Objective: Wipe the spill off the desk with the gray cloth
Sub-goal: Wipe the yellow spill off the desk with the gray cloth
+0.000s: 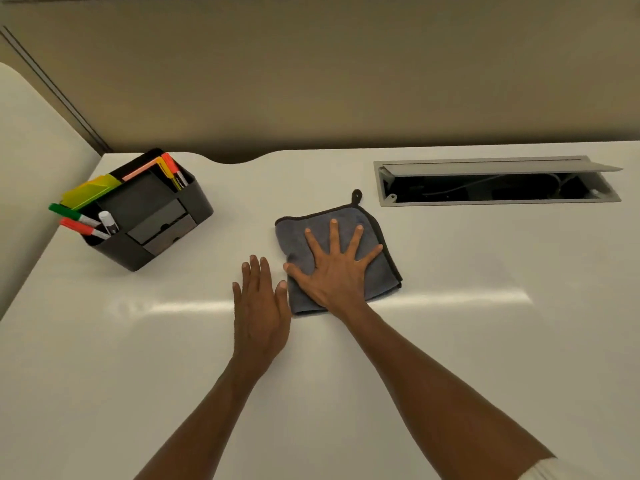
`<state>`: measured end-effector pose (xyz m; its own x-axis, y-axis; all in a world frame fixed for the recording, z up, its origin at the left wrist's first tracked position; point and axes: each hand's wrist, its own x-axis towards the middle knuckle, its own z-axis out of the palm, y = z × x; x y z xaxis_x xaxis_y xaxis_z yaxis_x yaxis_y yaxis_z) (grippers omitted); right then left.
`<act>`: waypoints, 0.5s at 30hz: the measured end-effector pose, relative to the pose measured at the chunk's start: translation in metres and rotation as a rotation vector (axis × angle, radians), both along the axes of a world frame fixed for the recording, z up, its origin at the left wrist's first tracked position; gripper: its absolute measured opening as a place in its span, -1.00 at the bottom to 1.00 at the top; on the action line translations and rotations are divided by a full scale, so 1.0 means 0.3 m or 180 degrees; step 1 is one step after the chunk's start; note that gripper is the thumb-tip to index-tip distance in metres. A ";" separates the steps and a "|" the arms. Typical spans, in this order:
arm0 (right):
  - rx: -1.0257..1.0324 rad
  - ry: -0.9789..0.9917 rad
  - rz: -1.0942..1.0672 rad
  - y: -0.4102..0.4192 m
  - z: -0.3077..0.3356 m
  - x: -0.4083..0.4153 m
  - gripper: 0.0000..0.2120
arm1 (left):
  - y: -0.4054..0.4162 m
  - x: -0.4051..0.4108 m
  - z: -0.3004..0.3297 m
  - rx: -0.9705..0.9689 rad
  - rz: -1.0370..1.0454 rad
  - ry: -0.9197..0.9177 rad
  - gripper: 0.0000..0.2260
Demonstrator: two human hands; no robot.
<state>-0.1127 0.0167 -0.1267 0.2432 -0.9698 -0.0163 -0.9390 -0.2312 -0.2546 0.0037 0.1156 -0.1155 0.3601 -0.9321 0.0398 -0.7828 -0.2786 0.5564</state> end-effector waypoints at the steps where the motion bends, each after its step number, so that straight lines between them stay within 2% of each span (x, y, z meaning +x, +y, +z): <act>1: -0.0006 -0.0025 0.0113 0.039 -0.001 0.049 -0.13 | 0.028 0.034 0.005 -0.0064 0.0086 0.0033 -0.50; 6: -0.0076 -0.0133 0.0601 0.252 -0.016 0.200 -0.24 | 0.098 0.143 0.043 -0.0155 0.0275 0.0035 -0.52; 8: -0.0191 -0.0084 0.0855 0.335 -0.026 0.212 -0.18 | 0.116 0.167 0.057 -0.0088 0.0280 -0.0156 -0.53; 12: -0.0363 -0.0440 0.1017 0.456 -0.033 0.167 -0.09 | 0.129 0.169 0.068 -0.0017 0.0132 -0.0292 -0.53; 15: -0.0350 -0.0341 0.1053 0.485 -0.032 0.094 -0.24 | 0.139 0.155 0.062 0.0077 0.0090 -0.0384 -0.53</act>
<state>-0.0846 0.1621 -0.1364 0.5388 -0.8329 0.1263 -0.7781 -0.5495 -0.3042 0.0503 0.1571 -0.0970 0.3801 -0.9228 0.0621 -0.8353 -0.3137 0.4515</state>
